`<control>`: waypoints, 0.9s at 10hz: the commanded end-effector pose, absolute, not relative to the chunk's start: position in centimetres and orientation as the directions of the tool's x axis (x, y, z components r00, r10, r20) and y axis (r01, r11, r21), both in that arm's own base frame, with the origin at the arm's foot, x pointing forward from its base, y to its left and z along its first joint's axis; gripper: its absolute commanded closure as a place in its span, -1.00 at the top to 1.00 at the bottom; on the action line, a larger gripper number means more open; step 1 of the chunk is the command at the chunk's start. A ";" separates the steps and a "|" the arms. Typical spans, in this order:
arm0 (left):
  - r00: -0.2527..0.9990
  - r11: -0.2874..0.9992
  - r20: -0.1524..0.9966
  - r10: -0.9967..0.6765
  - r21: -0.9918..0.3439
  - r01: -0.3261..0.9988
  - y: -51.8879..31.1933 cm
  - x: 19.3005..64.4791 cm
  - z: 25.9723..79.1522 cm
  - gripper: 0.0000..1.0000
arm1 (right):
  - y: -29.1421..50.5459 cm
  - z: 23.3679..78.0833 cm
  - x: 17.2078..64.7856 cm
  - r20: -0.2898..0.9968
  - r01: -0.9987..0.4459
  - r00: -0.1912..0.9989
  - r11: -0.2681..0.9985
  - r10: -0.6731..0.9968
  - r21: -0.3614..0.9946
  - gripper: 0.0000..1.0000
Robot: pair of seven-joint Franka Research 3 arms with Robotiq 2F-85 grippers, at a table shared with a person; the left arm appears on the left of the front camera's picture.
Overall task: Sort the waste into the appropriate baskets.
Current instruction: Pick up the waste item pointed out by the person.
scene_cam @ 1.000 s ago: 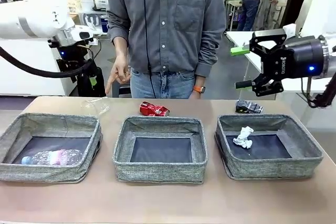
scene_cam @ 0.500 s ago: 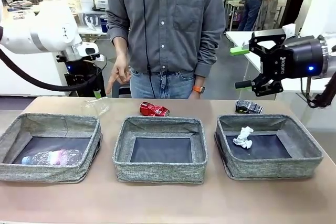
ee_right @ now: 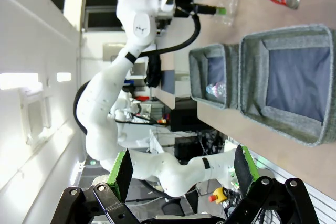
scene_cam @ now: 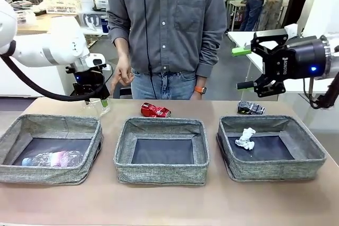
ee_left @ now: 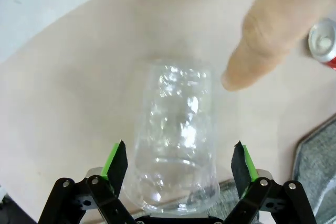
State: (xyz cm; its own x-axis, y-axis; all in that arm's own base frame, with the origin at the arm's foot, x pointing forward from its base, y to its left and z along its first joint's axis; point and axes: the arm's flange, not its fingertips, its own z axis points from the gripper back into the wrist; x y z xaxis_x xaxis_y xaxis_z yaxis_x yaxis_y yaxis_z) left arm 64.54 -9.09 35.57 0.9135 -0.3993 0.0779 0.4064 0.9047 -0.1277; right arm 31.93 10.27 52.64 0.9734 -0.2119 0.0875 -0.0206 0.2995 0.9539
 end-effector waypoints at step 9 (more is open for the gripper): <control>0.924 0.921 -0.003 -0.383 -0.081 0.381 -9.7 65.4 33.3 0.61 | 10.3 52.8 31.9 0.073 -0.007 0.974 0.294 -0.216 0.956 1.00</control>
